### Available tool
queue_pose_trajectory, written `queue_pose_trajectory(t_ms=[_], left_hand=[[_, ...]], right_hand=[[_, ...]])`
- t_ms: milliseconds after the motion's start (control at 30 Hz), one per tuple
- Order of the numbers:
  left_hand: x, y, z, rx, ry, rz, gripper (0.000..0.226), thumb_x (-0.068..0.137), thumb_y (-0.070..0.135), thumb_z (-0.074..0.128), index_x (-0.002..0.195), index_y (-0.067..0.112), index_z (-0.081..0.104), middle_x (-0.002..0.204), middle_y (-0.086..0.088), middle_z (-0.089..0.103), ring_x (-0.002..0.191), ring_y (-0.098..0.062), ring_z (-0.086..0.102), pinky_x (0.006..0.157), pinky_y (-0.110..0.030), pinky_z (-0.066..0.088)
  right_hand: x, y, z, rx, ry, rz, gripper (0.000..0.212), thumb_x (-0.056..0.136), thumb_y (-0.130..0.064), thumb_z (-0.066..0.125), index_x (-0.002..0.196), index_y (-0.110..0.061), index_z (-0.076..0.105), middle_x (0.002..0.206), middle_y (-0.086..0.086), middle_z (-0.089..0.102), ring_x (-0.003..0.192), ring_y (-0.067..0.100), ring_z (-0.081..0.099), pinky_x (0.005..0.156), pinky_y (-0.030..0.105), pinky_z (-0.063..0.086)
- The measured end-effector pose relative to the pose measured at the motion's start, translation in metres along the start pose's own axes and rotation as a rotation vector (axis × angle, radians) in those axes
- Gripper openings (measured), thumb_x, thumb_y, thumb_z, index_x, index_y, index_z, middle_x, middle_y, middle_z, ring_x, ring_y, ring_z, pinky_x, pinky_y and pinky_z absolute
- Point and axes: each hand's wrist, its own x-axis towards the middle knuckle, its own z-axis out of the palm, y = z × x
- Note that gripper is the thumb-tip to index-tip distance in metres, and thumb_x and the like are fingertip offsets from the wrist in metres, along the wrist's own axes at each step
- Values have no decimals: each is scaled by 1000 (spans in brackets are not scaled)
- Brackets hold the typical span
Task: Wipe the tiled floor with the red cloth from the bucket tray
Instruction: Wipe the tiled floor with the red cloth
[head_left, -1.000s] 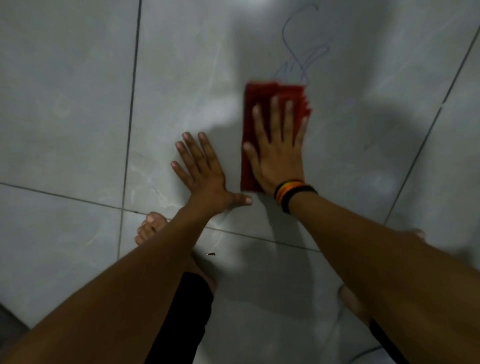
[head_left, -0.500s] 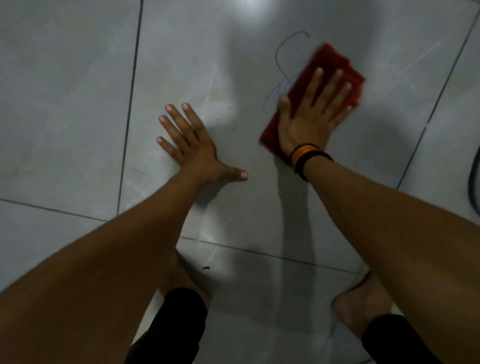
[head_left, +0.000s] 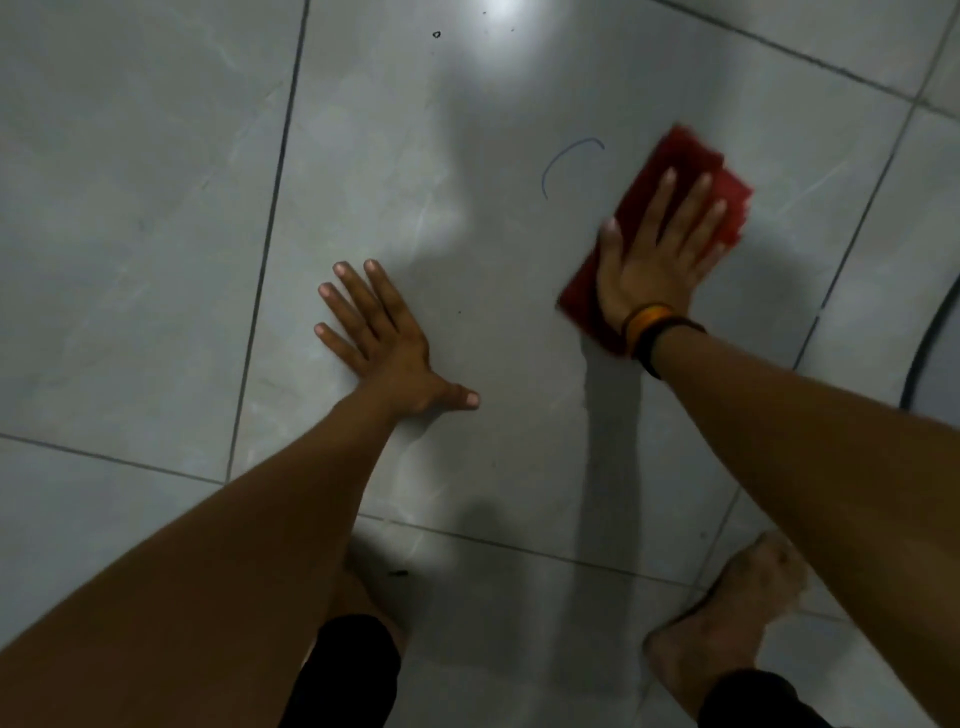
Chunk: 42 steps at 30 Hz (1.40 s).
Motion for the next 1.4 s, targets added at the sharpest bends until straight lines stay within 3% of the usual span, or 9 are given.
queue_pose_trajectory(t_ms=[167, 300, 467, 633, 767, 900, 1100, 1300, 1400], left_hand=[[6, -9, 8, -10, -5, 32, 192, 32, 72, 94, 153, 5, -37, 161, -30, -42, 147, -55, -39, 104, -65, -34], [-1, -3, 1, -26, -32, 24, 190, 34, 69, 96, 154, 6, -38, 160, -29, -43, 147, -54, -40, 109, -70, -28], [1, -2, -1, -34, -83, 7, 191, 34, 69, 96, 152, 5, -40, 158, -27, -47, 146, -53, -43, 110, -73, -26], [9, -10, 5, -44, -84, 8, 195, 30, 74, 93, 143, 10, -52, 147, -18, -63, 136, -46, -57, 104, -68, -34], [11, -14, 15, -28, -42, 8, 195, 27, 79, 89, 143, 14, -53, 145, -12, -66, 134, -40, -62, 102, -62, -41], [8, -12, 14, -21, -26, -13, 196, 24, 77, 91, 147, 15, -50, 153, -14, -58, 141, -41, -54, 102, -59, -45], [3, -9, 8, -31, -52, -13, 195, 27, 72, 94, 152, 12, -42, 159, -19, -49, 145, -46, -47, 105, -64, -39], [-1, -7, 8, -6, -28, 20, 190, 34, 74, 92, 153, 5, -39, 160, -28, -44, 146, -55, -40, 101, -65, -35], [1, -10, 11, 17, 19, 53, 188, 36, 73, 94, 155, 2, -33, 161, -31, -40, 147, -57, -38, 106, -68, -30]], right_hand=[[22, -108, 17, -122, 120, -377, 73, 102, -59, 23, 164, -20, 17, 171, 17, 10, 157, 44, 6, 123, 66, 0], [-37, -55, 23, -259, -86, -885, 70, 104, -57, 30, 164, -26, 13, 172, 10, 7, 159, 36, 3, 124, 64, 9], [-18, 4, 1, -190, -48, -387, 73, 103, -59, 30, 164, -26, 8, 173, 8, 0, 159, 34, -2, 125, 63, 3], [86, -126, -11, 19, 145, -37, 78, 100, -61, 24, 164, -21, 7, 172, 13, 0, 158, 39, -3, 122, 67, 0], [95, -212, 0, -79, 119, -386, 76, 100, -61, 22, 164, -23, 9, 172, 13, 3, 158, 40, 0, 124, 65, -2], [42, -176, 13, -228, -10, -906, 71, 102, -57, 27, 164, -24, 13, 172, 12, 7, 158, 39, 4, 125, 64, 3], [-70, -25, 31, -169, -22, -449, 71, 105, -58, 30, 164, -23, 11, 172, 12, 2, 159, 37, -2, 126, 61, -2], [-89, -34, 50, -217, -120, -991, 62, 105, -48, 34, 162, -28, 24, 171, 8, 15, 158, 36, 9, 123, 66, 11], [-47, -51, 42, -205, -47, -916, 60, 106, -50, 29, 162, -31, 21, 171, 5, 17, 158, 33, 12, 124, 64, 10]])
